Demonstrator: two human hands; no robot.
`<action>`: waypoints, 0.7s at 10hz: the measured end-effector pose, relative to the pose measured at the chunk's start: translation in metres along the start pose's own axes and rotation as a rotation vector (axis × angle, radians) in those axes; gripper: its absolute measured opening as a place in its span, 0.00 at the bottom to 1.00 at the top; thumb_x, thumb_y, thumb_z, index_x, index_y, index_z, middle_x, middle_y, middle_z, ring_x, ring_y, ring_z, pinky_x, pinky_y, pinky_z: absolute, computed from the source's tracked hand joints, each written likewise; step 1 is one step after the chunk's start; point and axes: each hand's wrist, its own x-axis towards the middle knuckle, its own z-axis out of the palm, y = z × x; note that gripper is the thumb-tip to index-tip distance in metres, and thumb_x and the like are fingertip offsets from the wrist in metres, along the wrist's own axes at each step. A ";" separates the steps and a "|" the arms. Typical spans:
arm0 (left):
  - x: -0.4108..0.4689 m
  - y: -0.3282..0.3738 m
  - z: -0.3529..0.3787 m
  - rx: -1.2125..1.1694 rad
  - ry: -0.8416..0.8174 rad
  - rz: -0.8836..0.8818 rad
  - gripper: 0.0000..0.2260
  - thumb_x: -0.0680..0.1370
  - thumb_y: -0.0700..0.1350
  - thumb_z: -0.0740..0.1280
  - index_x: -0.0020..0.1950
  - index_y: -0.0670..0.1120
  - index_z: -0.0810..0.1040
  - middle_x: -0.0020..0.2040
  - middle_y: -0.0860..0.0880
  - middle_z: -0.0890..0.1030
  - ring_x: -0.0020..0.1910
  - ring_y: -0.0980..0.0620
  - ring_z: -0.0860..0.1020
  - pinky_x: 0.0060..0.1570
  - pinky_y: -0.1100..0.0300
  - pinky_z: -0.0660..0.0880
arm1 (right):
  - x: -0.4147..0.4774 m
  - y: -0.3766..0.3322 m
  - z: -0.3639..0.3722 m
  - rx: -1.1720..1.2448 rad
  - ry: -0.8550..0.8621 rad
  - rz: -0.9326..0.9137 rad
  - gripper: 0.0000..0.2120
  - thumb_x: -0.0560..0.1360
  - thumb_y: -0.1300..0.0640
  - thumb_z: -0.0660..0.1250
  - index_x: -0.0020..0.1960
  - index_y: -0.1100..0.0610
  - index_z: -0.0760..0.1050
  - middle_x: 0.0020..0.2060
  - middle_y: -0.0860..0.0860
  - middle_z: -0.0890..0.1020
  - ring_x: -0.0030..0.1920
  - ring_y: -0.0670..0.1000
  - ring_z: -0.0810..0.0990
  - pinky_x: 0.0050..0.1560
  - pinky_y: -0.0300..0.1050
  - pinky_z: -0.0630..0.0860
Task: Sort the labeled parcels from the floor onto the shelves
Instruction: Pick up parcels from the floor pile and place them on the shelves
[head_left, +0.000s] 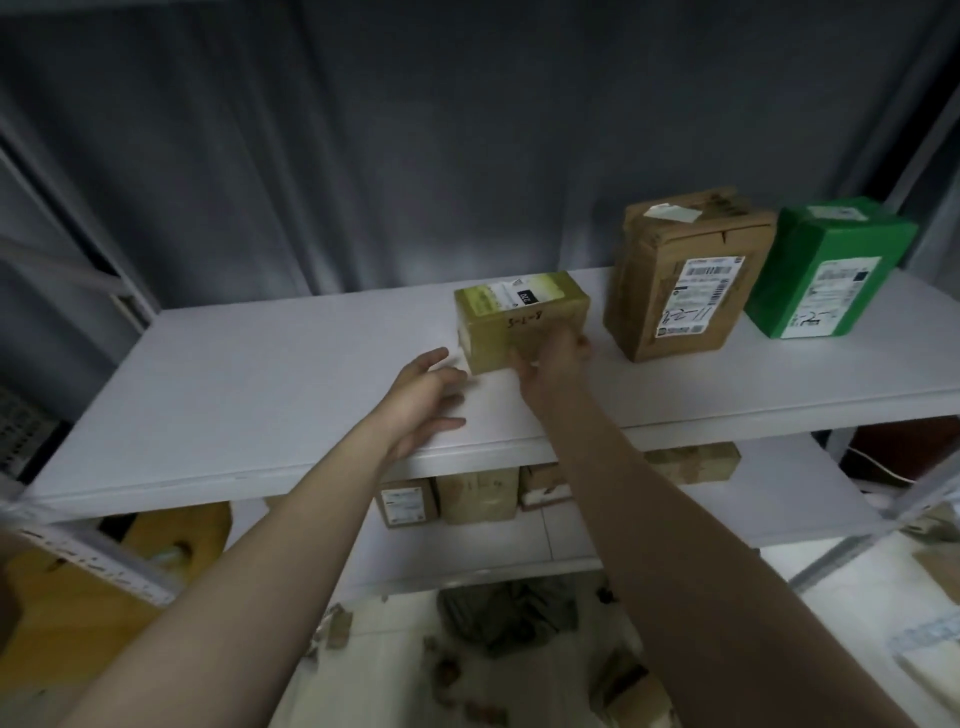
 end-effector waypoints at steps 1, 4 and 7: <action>-0.001 0.002 -0.010 0.017 -0.001 0.001 0.22 0.81 0.42 0.67 0.75 0.50 0.70 0.66 0.47 0.81 0.64 0.40 0.79 0.60 0.39 0.80 | 0.003 -0.001 0.011 0.188 0.019 0.075 0.28 0.83 0.62 0.59 0.81 0.65 0.55 0.79 0.62 0.63 0.77 0.66 0.67 0.74 0.63 0.71; -0.016 -0.006 0.035 -0.007 -0.358 -0.048 0.12 0.81 0.44 0.68 0.65 0.49 0.80 0.60 0.48 0.86 0.57 0.42 0.85 0.58 0.41 0.81 | -0.082 0.000 -0.063 0.519 0.460 -0.088 0.07 0.82 0.57 0.64 0.57 0.57 0.79 0.55 0.58 0.85 0.46 0.63 0.88 0.48 0.57 0.86; -0.076 -0.131 0.172 0.215 -0.752 -0.337 0.09 0.82 0.44 0.68 0.62 0.50 0.81 0.60 0.48 0.85 0.58 0.43 0.85 0.60 0.42 0.80 | -0.241 0.095 -0.253 0.534 0.914 0.075 0.11 0.84 0.57 0.60 0.63 0.57 0.78 0.56 0.55 0.85 0.52 0.61 0.86 0.49 0.56 0.86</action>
